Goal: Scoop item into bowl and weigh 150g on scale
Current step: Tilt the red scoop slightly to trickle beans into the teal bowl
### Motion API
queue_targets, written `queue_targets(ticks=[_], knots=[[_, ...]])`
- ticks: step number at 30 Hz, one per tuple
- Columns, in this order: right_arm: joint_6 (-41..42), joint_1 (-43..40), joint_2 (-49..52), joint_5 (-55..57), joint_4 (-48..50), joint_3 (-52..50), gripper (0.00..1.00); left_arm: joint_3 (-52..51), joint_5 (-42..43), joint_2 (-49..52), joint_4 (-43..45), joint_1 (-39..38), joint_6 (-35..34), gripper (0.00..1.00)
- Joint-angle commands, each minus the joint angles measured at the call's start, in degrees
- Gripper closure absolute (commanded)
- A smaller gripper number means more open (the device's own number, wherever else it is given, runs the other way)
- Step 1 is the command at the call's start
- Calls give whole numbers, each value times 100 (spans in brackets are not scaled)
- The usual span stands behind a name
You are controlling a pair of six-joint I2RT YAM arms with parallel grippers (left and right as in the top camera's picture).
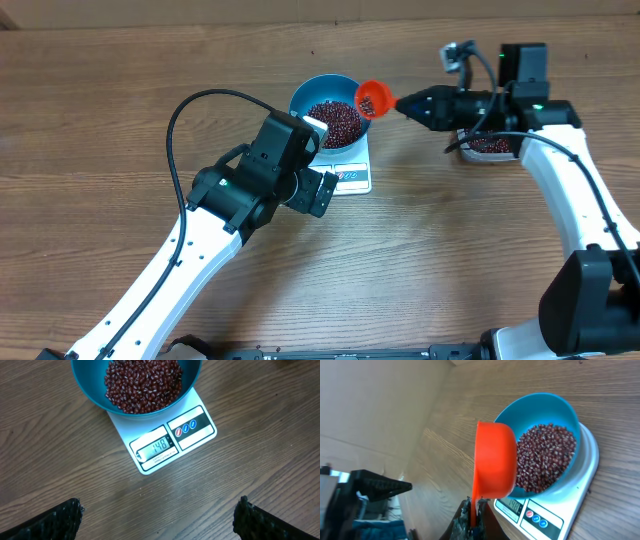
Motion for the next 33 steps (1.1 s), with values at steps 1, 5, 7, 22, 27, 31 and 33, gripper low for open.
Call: queue_targets(ticks=[1,5,7,22,27,31,33], knots=[[175,367,-170,713,251,42,96,70,24,46,0,-11,127,0],[166,627,-170,1473,501,42,96,70,24,46,0,-11,127,0],[72,726,-170,1834,634,42,96,70,24,46,0,-11,127,0],[-1998,994,-168,2341,776,37,96,70,24,46,0,-11,127,0],[-2114,1161,-168,2280,756,37,96,70,24,46,0,-11,127,0],[-2463,1257,-164,2343,892,37,96,70,24,46,0,-11,127,0],[-2380,1279,-164,2284,953,37,96,70,24,46,0,-11,127,0]])
